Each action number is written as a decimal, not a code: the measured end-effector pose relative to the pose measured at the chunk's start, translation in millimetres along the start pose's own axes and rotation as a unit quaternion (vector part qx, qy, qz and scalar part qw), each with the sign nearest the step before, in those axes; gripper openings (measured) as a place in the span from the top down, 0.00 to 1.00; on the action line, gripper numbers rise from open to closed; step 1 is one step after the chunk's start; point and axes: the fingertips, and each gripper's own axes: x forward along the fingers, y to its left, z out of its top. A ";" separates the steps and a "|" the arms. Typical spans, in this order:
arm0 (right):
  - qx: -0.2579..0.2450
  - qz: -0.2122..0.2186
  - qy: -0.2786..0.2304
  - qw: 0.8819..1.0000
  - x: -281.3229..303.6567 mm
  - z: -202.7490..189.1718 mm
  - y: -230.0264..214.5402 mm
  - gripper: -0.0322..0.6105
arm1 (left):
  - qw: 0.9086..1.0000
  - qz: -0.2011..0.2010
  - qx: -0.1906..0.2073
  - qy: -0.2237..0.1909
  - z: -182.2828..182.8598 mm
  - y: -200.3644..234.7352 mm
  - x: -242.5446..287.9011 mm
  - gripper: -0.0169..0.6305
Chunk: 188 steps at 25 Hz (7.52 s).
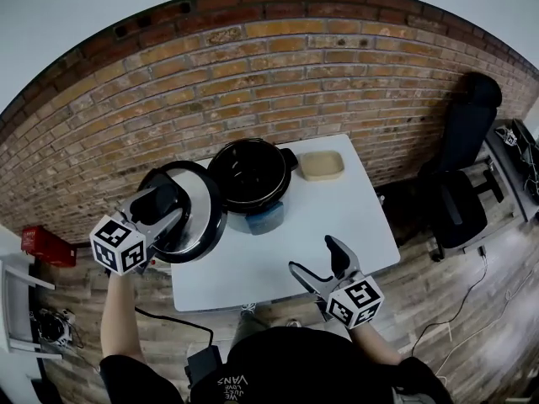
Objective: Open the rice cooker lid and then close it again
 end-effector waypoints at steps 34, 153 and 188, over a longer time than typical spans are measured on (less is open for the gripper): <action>0.062 -0.233 -0.050 0.969 -26.0 -1.7 -52.6 0.25 | 0.947 -0.285 0.141 0.043 20.1 -51.8 223.6 0.54; 0.017 -0.084 -0.022 0.996 -15.5 6.4 -27.1 0.25 | 0.996 -0.028 0.054 -0.068 37.7 -43.7 181.1 0.53; -0.040 0.032 0.033 0.998 -35.0 -36.3 31.2 0.66 | 0.985 0.111 -0.055 -0.123 -79.4 -195.5 -28.4 0.97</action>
